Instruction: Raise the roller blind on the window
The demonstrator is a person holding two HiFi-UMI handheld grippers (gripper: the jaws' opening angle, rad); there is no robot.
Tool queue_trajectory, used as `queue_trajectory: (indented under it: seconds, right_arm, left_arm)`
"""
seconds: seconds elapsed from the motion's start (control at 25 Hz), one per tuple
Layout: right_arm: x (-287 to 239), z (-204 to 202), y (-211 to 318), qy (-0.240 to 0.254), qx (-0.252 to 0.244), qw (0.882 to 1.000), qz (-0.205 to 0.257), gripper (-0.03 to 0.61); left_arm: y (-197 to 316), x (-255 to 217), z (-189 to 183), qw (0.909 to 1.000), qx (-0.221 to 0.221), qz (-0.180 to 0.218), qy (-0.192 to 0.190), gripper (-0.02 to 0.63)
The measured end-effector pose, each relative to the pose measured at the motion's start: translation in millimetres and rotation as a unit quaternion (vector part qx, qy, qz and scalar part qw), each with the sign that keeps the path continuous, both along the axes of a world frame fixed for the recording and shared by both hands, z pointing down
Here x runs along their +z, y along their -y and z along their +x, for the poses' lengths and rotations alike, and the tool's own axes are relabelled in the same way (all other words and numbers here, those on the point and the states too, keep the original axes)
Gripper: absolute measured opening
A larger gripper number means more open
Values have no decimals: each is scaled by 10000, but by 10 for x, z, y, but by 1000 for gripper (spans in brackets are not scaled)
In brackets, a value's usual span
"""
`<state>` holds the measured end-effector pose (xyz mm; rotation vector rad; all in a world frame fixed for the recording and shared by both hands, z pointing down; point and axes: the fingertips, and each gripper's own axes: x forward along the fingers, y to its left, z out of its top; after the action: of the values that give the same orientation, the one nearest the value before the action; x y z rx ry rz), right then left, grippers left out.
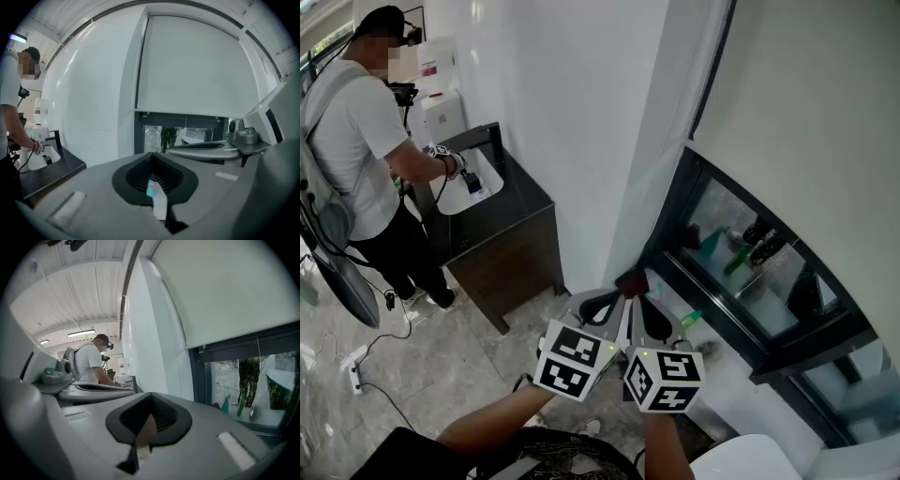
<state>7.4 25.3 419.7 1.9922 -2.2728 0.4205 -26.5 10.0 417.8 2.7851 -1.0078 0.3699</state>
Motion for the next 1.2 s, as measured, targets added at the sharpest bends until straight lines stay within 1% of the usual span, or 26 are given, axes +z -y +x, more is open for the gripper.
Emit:
queue_trajectory:
  seconds: [0.24, 0.48, 0.76, 0.88, 0.96, 1.04, 1.2]
  right_arm:
    - [5, 151, -19, 91, 18, 10000, 35, 0]
    - [23, 308, -8, 62, -33, 10000, 1, -8]
    - [4, 453, 105, 149, -111, 9998, 26, -9]
    - [9, 468, 213, 93, -137, 9999, -2, -9]
    - [27, 475, 299, 47, -136, 9999, -30, -9]
    - [39, 473, 419, 15, -137, 9999, -35, -9]
    - [57, 538, 763, -90, -25, 9999, -35, -6]
  left_arm:
    - [-3, 11, 140, 10000, -61, -42, 23, -3]
    - [25, 6, 314, 9999, -136, -46, 37, -5]
    - [82, 0, 502, 9999, -33, -141, -16, -8]
    - [175, -7, 536, 9998, 5, -205, -82, -8]
    - [264, -12, 547, 9998, 28, -177, -93, -8]
    - [407, -11, 538, 9999, 16, -108, -63, -8]
    - [794, -5, 559, 9998, 65, -130, -143, -8]
